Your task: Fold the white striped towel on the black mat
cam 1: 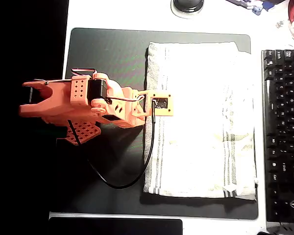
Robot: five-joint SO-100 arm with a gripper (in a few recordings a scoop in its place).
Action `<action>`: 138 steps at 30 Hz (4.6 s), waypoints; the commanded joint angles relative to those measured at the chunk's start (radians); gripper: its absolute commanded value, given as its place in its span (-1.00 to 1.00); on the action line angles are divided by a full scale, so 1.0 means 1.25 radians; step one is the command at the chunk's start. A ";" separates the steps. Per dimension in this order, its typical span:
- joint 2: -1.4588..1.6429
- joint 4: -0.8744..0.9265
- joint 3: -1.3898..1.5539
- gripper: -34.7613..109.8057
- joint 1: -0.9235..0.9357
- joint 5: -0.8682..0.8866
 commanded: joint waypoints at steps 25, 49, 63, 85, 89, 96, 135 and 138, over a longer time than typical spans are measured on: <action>0.021 0.020 0.018 -0.49 -0.011 -0.015; 0.021 0.020 0.018 -0.52 -0.010 -0.013; -0.071 -0.013 -0.108 -0.52 -0.063 -0.059; -0.708 -0.069 -0.601 -0.52 -0.297 0.050; -0.789 -0.085 -0.691 -0.52 -0.339 0.069; -0.940 -0.117 -0.841 -0.52 -0.417 0.121; -1.864 0.018 -1.713 -0.28 -0.524 0.378; -1.885 0.022 -1.713 -0.25 -0.522 0.378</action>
